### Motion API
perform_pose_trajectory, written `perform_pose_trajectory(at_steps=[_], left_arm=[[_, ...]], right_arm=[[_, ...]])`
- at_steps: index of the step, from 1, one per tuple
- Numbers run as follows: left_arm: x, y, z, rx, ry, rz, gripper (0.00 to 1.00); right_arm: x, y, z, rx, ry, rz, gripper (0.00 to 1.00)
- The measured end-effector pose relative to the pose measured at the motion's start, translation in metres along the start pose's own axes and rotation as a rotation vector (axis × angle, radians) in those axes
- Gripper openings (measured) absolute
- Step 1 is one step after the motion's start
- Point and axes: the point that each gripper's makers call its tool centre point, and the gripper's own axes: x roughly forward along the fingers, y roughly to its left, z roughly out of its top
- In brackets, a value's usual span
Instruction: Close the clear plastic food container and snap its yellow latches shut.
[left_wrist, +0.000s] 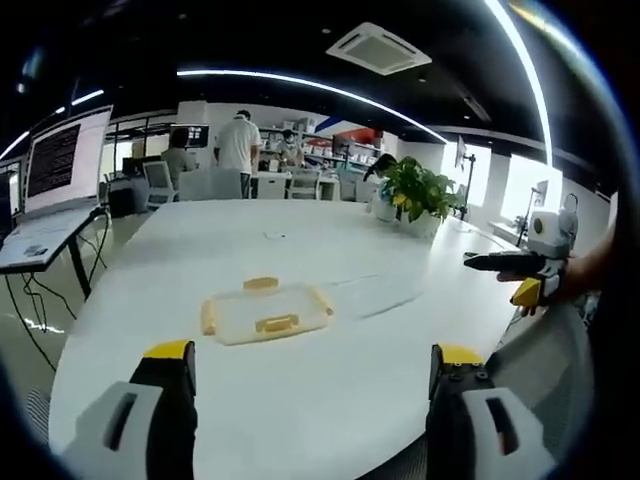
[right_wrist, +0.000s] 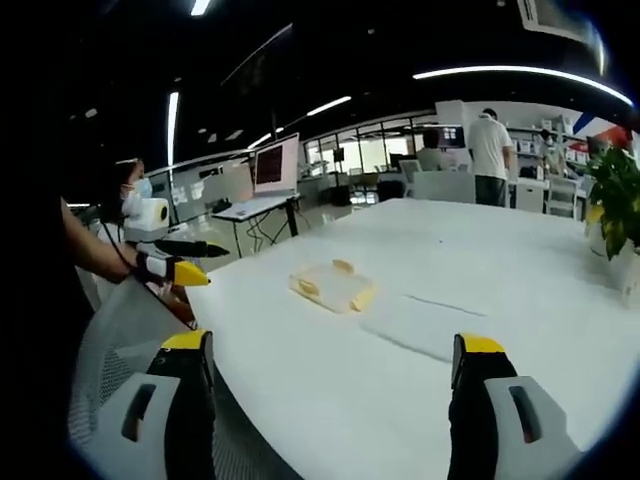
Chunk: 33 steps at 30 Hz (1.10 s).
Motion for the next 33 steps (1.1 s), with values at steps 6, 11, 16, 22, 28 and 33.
perform_pose_trajectory(at_steps=[6,11,16,22,28,33], left_arm=[[-0.002,-0.007,0.018,-0.049,-0.009,-0.038,0.98],[-0.008,-0.015,0.053,-0.077,-0.097,-0.07,0.98],[-0.005,-0.026,0.076,0.004,-0.139,-0.089,0.98],[0.0,-0.032,0.07,0.02,-0.113,-0.109,0.95],[-0.001,-0.031,0.063,0.024,-0.099,-0.111,0.95],[-0.002,-0.03,0.049,0.024,-0.065,-0.109,0.92]], right_arm=[[-0.005,-0.008,0.02,0.047,-0.042,-0.035,0.99],[-0.008,-0.004,0.047,-0.007,-0.09,-0.043,0.97],[-0.016,-0.004,0.076,0.029,-0.175,-0.062,0.97],[-0.024,-0.001,0.069,-0.03,-0.134,-0.063,0.95],[-0.031,-0.014,0.049,0.004,-0.082,-0.093,0.98],[-0.035,-0.038,0.019,0.02,0.024,-0.169,0.97]])
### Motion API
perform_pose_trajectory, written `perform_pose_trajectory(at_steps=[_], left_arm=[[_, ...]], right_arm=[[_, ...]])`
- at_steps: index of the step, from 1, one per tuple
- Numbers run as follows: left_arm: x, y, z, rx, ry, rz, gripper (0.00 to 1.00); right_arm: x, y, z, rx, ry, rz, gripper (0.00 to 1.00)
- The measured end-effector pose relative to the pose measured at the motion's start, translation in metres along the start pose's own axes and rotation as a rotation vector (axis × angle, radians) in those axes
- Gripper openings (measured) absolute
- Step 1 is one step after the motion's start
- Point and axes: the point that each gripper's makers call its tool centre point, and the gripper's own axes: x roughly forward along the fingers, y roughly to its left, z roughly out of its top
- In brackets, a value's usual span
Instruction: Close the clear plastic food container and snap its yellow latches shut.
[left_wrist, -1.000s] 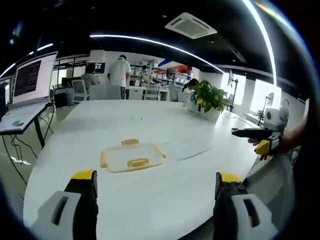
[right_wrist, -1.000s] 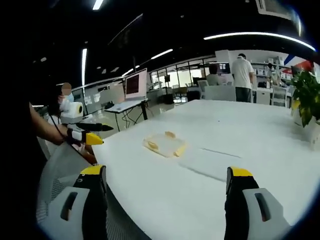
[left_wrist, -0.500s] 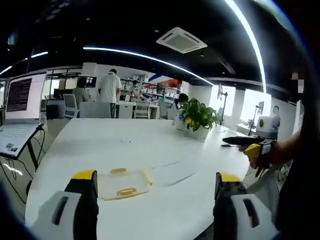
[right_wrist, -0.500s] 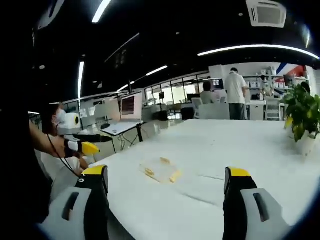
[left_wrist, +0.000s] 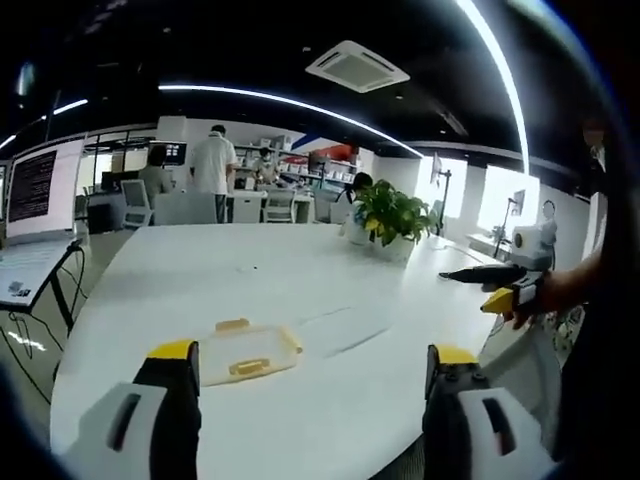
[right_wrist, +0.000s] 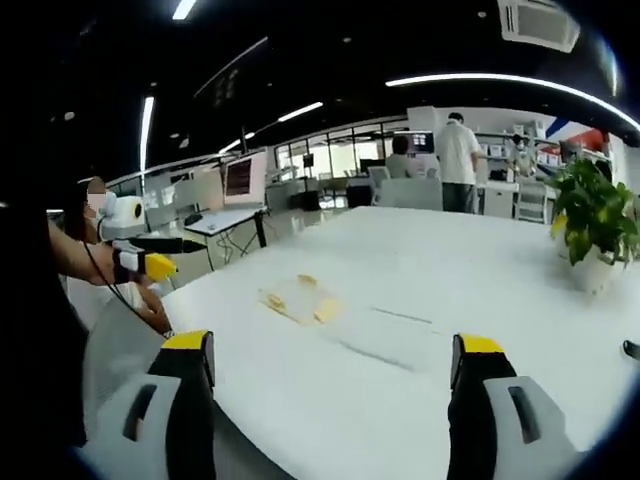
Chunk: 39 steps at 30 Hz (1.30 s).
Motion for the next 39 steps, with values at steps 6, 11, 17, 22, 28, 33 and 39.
perform_pose_trajectory(at_steps=[6,11,17,22,28,33,39], left_arm=[[-0.002,-0.002,-0.008,-0.015,0.022,-0.007,0.91],[-0.005,-0.004,-0.008,-0.03,0.025,-0.019,0.88],[-0.012,-0.006,-0.017,-0.03,0.075,-0.044,0.86],[-0.01,-0.008,-0.016,-0.022,0.097,-0.067,0.85],[-0.003,-0.012,-0.016,-0.018,0.105,-0.082,0.85],[0.0,-0.015,-0.014,-0.02,0.101,-0.087,0.85],[0.001,-0.016,-0.017,-0.023,0.106,-0.083,0.84]], right_arm=[[0.002,-0.024,-0.02,-0.009,0.084,-0.072,0.95],[0.005,-0.019,-0.023,-0.094,0.115,-0.093,0.93],[0.006,-0.019,-0.031,-0.122,0.15,-0.112,0.87],[0.005,-0.015,-0.032,-0.197,0.158,-0.114,0.88],[0.007,-0.012,-0.032,-0.224,0.172,-0.097,0.85],[0.009,-0.007,-0.026,-0.222,0.145,-0.077,0.87],[0.007,-0.01,-0.026,-0.201,0.132,-0.07,0.88]])
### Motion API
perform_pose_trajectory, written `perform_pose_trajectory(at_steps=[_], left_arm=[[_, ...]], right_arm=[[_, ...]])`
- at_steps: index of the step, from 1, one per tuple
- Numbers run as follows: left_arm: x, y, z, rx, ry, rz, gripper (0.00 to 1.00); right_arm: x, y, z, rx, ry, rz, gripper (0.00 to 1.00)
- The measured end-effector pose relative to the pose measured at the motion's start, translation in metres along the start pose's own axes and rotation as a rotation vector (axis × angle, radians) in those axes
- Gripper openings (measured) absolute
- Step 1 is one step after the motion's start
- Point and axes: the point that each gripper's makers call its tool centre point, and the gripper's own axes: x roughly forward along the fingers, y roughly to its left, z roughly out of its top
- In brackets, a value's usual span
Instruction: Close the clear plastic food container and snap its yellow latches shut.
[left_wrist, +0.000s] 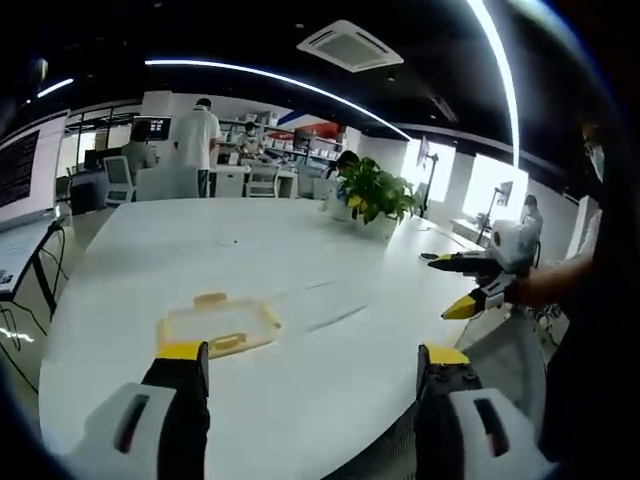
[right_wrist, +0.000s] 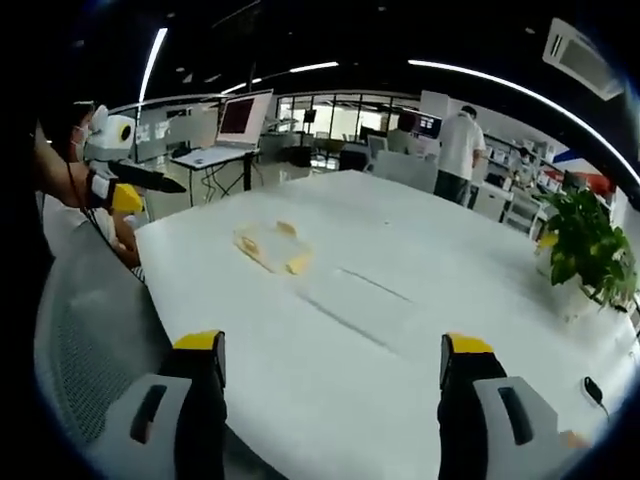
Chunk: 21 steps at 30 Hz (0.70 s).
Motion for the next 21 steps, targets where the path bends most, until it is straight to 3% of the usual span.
perform_pose_trajectory(at_steps=[3,8,17,21], left_arm=[[0.001,0.0,0.001,-0.002,-0.006,0.004,0.84],[0.004,-0.001,0.001,-0.012,-0.009,0.011,0.83],[0.005,-0.004,-0.001,-0.011,-0.001,0.007,0.83],[0.005,-0.005,-0.001,-0.008,0.005,0.002,0.82]], right_arm=[[-0.001,-0.004,0.004,0.041,-0.019,-0.005,0.88],[-0.003,-0.006,0.015,0.037,-0.07,-0.004,0.88],[-0.005,-0.009,0.011,0.058,-0.057,-0.008,0.9],[-0.006,-0.01,0.013,0.033,-0.084,-0.037,0.96]])
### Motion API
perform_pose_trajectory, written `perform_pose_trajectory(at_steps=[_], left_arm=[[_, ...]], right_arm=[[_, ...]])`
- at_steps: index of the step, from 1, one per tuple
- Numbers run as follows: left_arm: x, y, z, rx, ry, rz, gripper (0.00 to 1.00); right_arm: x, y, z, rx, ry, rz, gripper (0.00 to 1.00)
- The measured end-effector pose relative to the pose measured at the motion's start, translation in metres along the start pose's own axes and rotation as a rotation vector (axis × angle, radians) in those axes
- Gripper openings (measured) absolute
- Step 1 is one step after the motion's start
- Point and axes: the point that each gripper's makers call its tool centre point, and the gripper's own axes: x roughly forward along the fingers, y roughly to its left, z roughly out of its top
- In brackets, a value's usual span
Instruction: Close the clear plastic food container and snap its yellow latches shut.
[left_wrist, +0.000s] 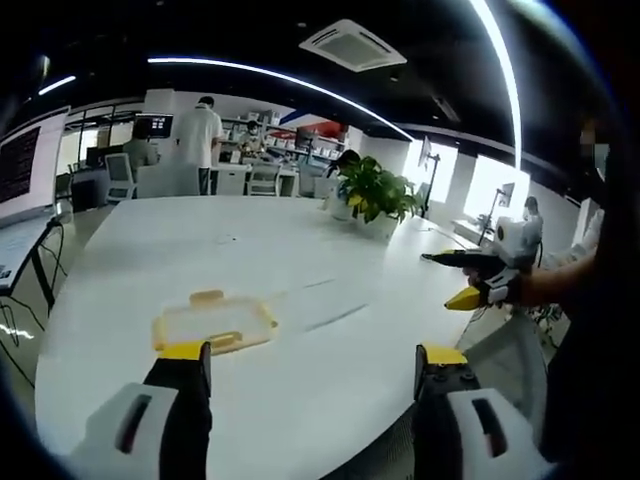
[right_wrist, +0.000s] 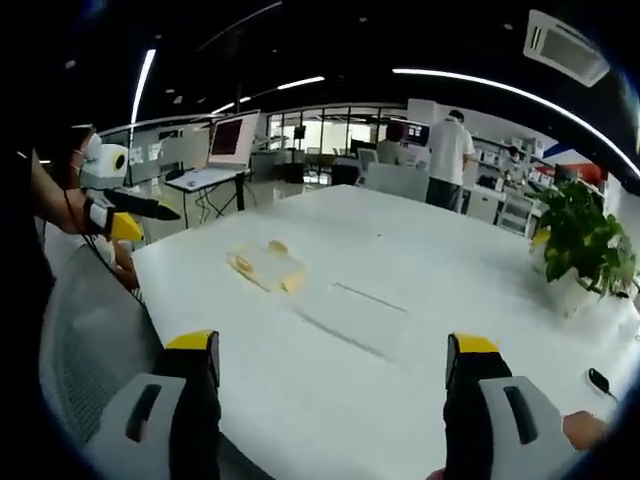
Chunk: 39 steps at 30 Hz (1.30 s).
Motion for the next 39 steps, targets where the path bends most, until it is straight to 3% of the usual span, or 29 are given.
perform_pose_trajectory(at_steps=[10,13,18,27,32,39], left_arm=[[0.004,-0.006,-0.001,0.004,0.016,-0.023,0.81],[0.005,-0.006,0.0,0.004,0.018,-0.027,0.8],[0.005,-0.007,0.0,0.006,0.022,-0.033,0.8],[0.007,-0.007,0.001,0.005,0.017,-0.036,0.79],[0.009,-0.006,0.005,-0.007,-0.004,-0.029,0.79],[0.004,0.004,0.023,-0.011,-0.056,0.015,0.77]], right_arm=[[-0.001,-0.019,-0.006,0.037,0.018,-0.051,0.95],[-0.001,-0.027,-0.011,0.103,0.029,-0.08,0.94],[0.001,-0.026,-0.016,0.131,0.032,-0.09,0.92],[-0.002,-0.024,-0.009,0.135,0.026,-0.081,0.86],[-0.004,-0.018,-0.003,0.093,0.031,-0.063,0.84],[-0.008,-0.006,0.013,0.087,0.005,-0.015,0.86]])
